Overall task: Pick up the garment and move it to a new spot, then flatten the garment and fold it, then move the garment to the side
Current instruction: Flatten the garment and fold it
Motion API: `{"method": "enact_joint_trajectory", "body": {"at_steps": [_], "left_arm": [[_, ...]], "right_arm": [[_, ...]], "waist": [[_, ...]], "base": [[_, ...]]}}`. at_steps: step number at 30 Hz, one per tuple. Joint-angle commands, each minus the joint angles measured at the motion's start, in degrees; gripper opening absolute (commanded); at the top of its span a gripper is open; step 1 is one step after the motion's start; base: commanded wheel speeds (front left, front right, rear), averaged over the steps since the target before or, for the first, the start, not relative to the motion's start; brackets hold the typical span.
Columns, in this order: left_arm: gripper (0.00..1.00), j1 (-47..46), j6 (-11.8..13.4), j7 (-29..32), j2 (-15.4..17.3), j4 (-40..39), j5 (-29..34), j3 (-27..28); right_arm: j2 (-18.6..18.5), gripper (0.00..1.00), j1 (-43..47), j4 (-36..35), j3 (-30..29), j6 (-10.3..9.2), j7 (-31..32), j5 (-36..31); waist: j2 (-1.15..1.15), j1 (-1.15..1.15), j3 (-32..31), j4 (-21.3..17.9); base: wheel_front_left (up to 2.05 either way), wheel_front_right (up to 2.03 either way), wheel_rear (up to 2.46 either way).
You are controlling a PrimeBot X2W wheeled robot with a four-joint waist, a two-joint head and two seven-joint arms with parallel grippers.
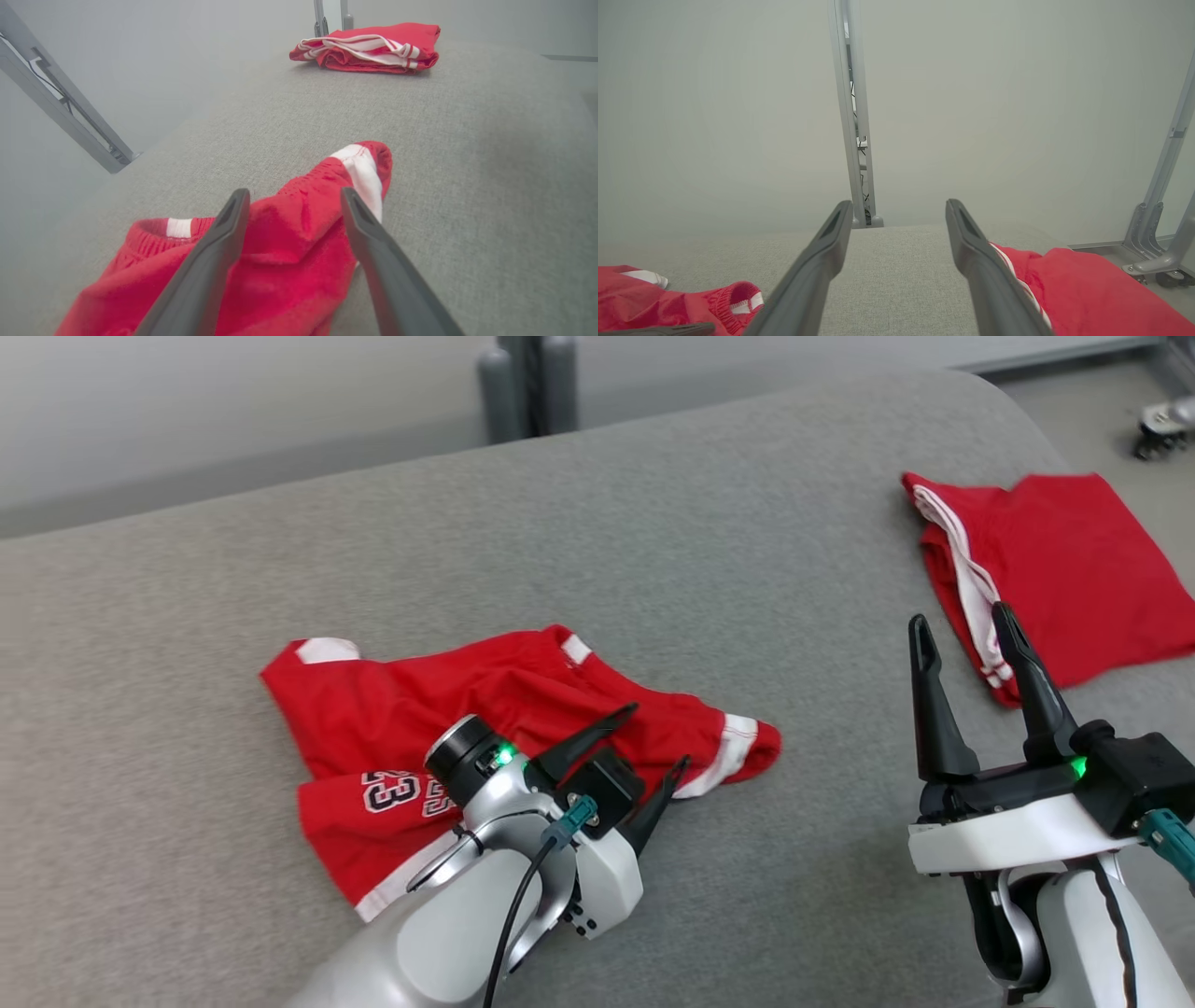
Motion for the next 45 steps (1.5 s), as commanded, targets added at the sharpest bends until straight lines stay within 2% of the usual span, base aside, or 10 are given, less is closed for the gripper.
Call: {"method": "enact_joint_trajectory", "body": {"at_steps": [1,7,14,19,21,28,37,41,45], "left_arm": [[1.0,0.4,0.5,-0.8,0.3,-0.9,-0.6,0.4],[1.0,3.5,4.5,-2.1,2.9,-7.9,-2.6,5.8],[1.0,13.9,10.1,-2.2,9.3,-25.7,-3.1,18.0],[1.0,23.5,11.9,-2.2,11.1,-35.0,-3.0,27.6],[1.0,27.0,12.3,-2.2,10.8,-37.2,-2.3,30.9],[1.0,34.0,10.0,-2.2,8.9,-39.1,0.1,37.1],[1.0,37.9,6.5,-2.2,3.8,-37.9,3.1,43.1],[1.0,38.4,4.2,-2.2,2.5,-36.2,4.4,43.5],[1.0,38.4,1.0,-2.2,1.9,-31.2,4.9,41.7]], "right_arm": [[-0.3,1.0,0.5,0.0,-0.5,-0.02,-0.3,-0.4],[-0.3,1.0,1.9,-0.2,-1.8,-0.02,-0.3,-1.4],[-0.3,1.0,3.9,-0.6,-2.2,-0.01,-0.3,-2.8],[-0.3,1.0,5.4,-0.7,-3.0,-0.01,-0.3,-3.4],[-0.5,1.0,6.1,-0.6,-3.0,-0.02,-0.3,-3.5],[-0.9,1.0,7.7,-0.2,-3.8,-0.01,-0.3,-3.1],[-0.8,1.0,8.1,0.3,-3.3,-0.01,-0.3,-3.3],[-1.1,1.0,7.5,0.5,-2.9,-0.01,-0.3,-3.3],[-1.2,1.0,7.4,0.6,-2.8,-0.01,-0.3,-3.3]], "waist": [[0.0,0.0,-2.5,3.3],[0.0,0.0,-4.7,7.5],[0.0,0.0,-6.8,11.9],[0.0,0.0,-8.4,14.5],[0.0,0.0,-9.1,15.2],[0.0,0.0,-10.2,16.6],[0.0,0.0,-10.7,17.1],[0.0,0.0,-10.6,16.7],[0.0,0.0,-10.3,16.3]], "base": [[0.0,0.0,0.0],[0.0,0.0,0.0],[0.0,0.0,0.0],[0.0,0.0,0.0],[0.0,0.0,0.0],[0.0,0.0,0.0],[0.0,0.0,0.0],[0.0,0.0,0.0],[0.0,0.0,0.0]]}}
